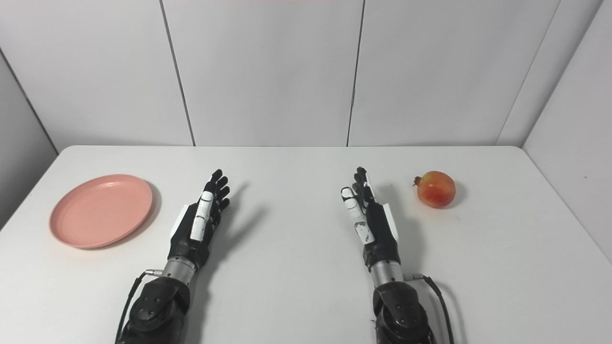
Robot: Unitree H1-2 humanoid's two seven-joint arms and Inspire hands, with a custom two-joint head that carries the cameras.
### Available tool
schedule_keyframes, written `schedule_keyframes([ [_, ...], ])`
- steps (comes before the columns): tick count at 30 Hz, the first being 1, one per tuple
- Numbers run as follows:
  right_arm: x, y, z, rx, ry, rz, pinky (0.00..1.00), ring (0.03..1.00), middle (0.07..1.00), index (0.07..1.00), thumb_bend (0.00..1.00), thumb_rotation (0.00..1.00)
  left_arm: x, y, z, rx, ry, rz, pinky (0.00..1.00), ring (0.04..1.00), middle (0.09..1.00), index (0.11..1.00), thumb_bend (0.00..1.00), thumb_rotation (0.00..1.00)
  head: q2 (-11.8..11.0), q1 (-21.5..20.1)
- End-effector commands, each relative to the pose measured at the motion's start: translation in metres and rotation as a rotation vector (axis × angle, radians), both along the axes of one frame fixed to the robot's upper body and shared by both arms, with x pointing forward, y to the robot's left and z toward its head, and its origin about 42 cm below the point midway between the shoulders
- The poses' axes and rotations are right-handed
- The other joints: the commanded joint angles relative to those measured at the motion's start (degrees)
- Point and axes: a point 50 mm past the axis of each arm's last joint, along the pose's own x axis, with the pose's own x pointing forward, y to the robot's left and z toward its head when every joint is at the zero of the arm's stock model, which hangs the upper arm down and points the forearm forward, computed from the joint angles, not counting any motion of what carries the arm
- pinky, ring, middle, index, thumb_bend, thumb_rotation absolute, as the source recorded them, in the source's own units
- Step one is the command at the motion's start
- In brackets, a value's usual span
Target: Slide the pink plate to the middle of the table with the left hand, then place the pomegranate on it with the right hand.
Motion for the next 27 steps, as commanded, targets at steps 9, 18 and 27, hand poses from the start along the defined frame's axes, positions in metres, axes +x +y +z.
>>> schedule_keyframes([
  [9, 0.012, 0.004, 0.026, -0.011, -0.087, 0.017, 1.0, 1.0, 1.0, 1.0, 0.71, 0.89, 0.011, -0.002, 0.024, 0.007, -0.079, -0.007, 1.0, 1.0, 1.0, 1.0, 0.58, 1.0, 0.1, 0.1],
  [18, 0.009, -0.001, 0.024, -0.007, -0.086, 0.011, 1.0, 1.0, 1.0, 1.0, 0.7, 0.89, 0.011, -0.005, 0.022, 0.007, -0.081, -0.011, 1.0, 1.0, 1.0, 1.0, 0.59, 1.0, -0.9, 4.4],
  [27, 0.004, -0.034, 0.017, 0.01, -0.074, 0.057, 1.0, 1.0, 1.0, 1.0, 0.67, 0.86, 0.008, -0.038, 0.01, 0.084, -0.077, 0.044, 0.97, 0.986, 0.994, 0.985, 0.64, 1.0, -5.3, 18.9],
])
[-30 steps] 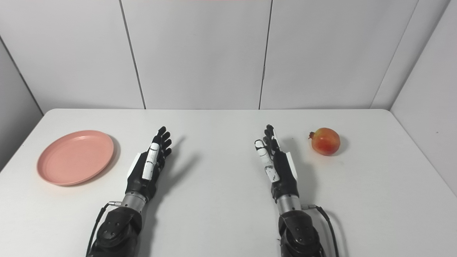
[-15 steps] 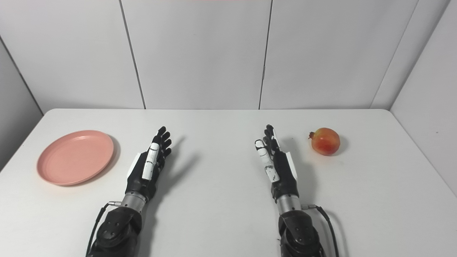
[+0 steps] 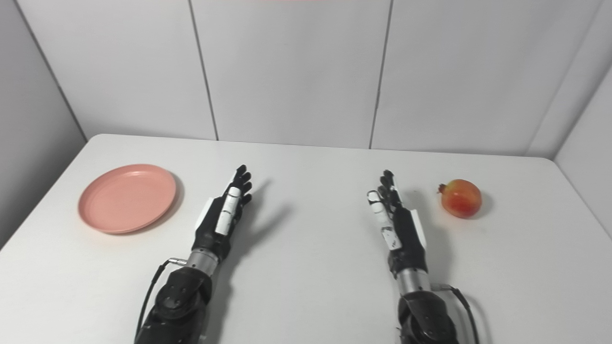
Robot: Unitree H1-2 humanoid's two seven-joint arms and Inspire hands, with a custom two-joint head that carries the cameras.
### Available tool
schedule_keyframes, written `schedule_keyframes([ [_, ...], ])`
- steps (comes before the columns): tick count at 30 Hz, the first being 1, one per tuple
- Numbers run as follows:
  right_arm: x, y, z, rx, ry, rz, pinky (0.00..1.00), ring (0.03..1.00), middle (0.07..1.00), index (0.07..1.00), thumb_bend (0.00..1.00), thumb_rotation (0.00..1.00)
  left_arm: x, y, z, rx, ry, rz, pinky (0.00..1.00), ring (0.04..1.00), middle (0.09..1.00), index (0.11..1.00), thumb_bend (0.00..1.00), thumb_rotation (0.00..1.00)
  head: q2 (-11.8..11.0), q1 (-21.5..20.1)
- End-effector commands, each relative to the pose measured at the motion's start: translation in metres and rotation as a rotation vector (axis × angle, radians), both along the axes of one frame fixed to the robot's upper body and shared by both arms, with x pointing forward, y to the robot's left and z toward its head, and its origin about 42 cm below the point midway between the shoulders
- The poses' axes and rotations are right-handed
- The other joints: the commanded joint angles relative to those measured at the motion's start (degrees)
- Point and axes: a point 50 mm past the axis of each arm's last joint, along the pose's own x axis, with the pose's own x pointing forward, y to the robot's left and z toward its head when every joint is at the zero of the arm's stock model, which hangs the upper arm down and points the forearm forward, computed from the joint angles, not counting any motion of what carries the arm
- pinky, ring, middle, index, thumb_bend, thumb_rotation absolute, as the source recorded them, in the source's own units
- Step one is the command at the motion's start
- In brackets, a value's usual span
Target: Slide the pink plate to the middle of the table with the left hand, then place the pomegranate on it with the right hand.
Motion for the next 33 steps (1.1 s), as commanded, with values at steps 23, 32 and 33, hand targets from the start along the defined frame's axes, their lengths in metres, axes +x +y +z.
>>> schedule_keyframes([
  [23, 0.008, -0.02, 0.004, 0.015, -0.069, 0.044, 1.0, 1.0, 1.0, 1.0, 0.62, 0.86, 0.016, -0.021, 0.016, -0.027, -0.084, 0.01, 1.0, 1.0, 1.0, 0.998, 0.66, 1.0, -3.6, 3.2],
  [32, 0.011, -0.016, 0.003, 0.028, -0.078, 0.031, 1.0, 1.0, 1.0, 1.0, 0.62, 0.87, 0.029, -0.002, 0.037, -0.166, -0.14, 0.033, 1.0, 1.0, 1.0, 1.0, 0.64, 1.0, -4.2, 3.0],
  [33, 0.011, -0.016, 0.003, 0.026, -0.077, 0.029, 1.0, 1.0, 1.0, 1.0, 0.62, 0.87, 0.031, 0.001, 0.04, -0.165, -0.147, 0.035, 1.0, 1.0, 1.0, 1.0, 0.64, 1.0, -4.3, 3.0],
])
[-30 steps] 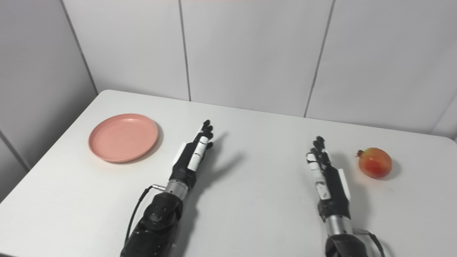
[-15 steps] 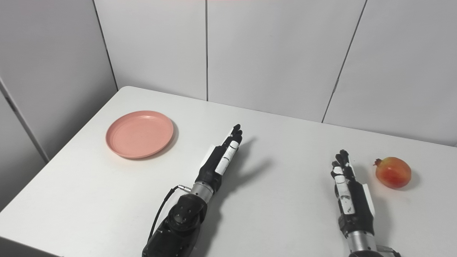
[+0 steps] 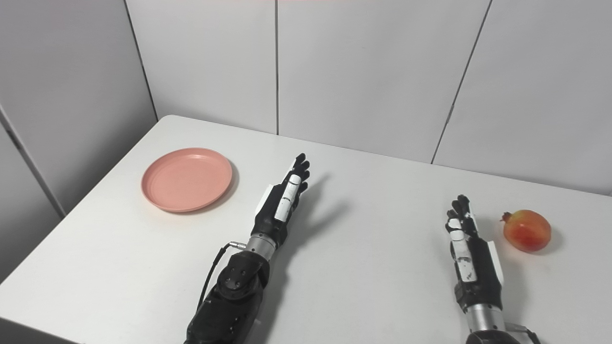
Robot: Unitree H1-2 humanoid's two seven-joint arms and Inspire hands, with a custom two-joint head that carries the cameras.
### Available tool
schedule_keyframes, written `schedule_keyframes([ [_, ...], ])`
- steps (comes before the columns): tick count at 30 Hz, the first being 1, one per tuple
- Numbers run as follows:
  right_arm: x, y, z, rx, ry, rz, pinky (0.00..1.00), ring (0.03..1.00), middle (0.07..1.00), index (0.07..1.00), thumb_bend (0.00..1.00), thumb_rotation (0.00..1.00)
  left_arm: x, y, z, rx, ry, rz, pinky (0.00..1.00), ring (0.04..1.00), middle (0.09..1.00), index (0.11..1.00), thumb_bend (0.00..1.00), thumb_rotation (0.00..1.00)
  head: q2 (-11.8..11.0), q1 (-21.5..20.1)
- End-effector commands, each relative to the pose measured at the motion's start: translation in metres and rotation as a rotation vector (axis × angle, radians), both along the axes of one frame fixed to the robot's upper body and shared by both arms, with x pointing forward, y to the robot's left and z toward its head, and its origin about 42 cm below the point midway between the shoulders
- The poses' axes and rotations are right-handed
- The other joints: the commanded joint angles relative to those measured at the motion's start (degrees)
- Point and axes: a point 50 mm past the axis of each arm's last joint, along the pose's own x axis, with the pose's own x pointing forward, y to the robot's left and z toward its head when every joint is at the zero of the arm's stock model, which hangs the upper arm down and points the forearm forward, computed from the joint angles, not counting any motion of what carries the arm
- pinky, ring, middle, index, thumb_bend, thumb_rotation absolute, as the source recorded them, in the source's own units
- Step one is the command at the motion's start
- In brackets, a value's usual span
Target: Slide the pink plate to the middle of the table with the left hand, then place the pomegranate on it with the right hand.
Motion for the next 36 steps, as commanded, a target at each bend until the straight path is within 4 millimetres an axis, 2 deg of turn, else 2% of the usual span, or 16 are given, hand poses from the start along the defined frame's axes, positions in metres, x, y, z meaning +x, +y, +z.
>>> schedule_keyframes([
  [1, 0.006, 0.003, 0.011, 0.008, -0.07, -0.004, 1.0, 1.0, 1.0, 1.0, 0.62, 0.87, 0.02, 0.001, 0.037, -0.005, -0.127, -0.018, 1.0, 1.0, 1.0, 1.0, 0.63, 1.0, 0.0, -0.1],
  [8, 0.009, 0.004, 0.011, 0.002, -0.079, 0.002, 1.0, 1.0, 1.0, 1.0, 0.63, 0.87, 0.033, 0.022, 0.051, -0.001, -0.183, 0.027, 1.0, 1.0, 1.0, 1.0, 0.6, 1.0, -0.3, -0.1],
  [22, 0.011, 0.003, 0.011, 0.004, -0.075, 0.007, 1.0, 1.0, 1.0, 1.0, 0.63, 0.86, 0.046, 0.071, 0.078, 0.058, -0.233, 0.146, 1.0, 1.0, 1.0, 1.0, 0.63, 1.0, -0.6, 0.5],
  [36, 0.01, 0.002, 0.01, 0.0, -0.074, 0.015, 1.0, 1.0, 1.0, 1.0, 0.6, 0.88, 0.051, 0.12, 0.087, 0.203, -0.255, 0.297, 0.99, 0.989, 0.993, 0.982, 0.68, 1.0, -1.2, 0.7],
])
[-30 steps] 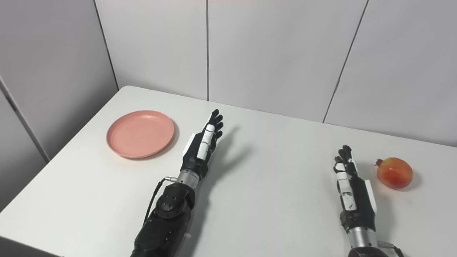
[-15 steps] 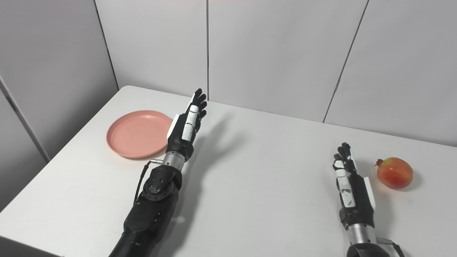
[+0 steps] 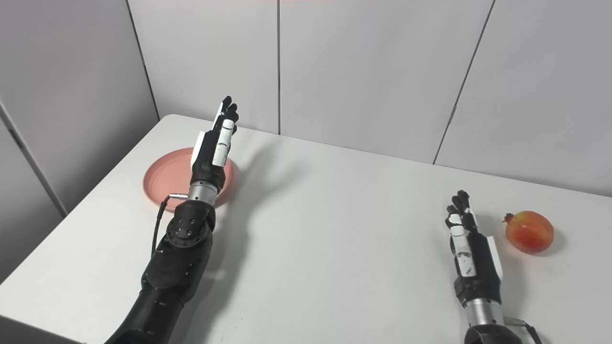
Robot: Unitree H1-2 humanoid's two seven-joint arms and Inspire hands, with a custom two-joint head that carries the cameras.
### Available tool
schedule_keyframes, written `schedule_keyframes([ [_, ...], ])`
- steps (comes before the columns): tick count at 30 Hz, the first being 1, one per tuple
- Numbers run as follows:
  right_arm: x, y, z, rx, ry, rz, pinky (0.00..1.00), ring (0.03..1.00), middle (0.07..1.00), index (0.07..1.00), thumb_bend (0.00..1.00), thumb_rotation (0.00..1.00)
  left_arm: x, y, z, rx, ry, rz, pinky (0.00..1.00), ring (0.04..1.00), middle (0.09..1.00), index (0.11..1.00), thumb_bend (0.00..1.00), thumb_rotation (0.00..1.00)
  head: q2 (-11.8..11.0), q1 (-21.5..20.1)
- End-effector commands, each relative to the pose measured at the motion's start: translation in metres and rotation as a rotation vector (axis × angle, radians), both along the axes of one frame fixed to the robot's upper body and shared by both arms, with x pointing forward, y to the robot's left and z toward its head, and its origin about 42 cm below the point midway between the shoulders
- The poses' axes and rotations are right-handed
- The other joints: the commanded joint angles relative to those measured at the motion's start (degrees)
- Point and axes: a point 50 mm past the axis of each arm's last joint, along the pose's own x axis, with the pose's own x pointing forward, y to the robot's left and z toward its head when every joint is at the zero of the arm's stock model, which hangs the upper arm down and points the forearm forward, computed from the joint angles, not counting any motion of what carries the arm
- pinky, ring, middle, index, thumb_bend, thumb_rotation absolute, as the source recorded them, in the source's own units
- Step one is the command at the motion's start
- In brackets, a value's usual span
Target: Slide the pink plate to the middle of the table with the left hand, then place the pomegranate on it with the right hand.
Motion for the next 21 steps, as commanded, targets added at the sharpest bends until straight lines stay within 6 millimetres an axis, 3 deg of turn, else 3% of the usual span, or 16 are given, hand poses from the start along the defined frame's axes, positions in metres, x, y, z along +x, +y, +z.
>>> schedule_keyframes([
  [1, 0.002, -0.001, 0.009, 0.008, -0.068, 0.008, 1.0, 1.0, 1.0, 1.0, 0.61, 0.87, 0.01, 0.008, 0.033, 0.019, -0.11, 0.025, 0.99, 0.987, 0.992, 0.982, 0.68, 1.0, 0.2, 0.1],
  [9, 0.0, -0.002, 0.01, 0.009, -0.066, 0.004, 1.0, 1.0, 1.0, 1.0, 0.62, 0.88, 0.006, 0.037, 0.041, -0.029, -0.114, 0.069, 1.0, 0.989, 1.0, 1.0, 0.68, 1.0, 0.2, 0.8],
  [21, -0.001, -0.003, 0.009, 0.011, -0.068, 0.004, 1.0, 1.0, 1.0, 1.0, 0.59, 0.89, 0.001, 0.078, 0.043, -0.081, -0.143, 0.188, 0.82, 0.849, 0.856, 0.851, 0.69, 1.0, 0.2, 1.0],
])
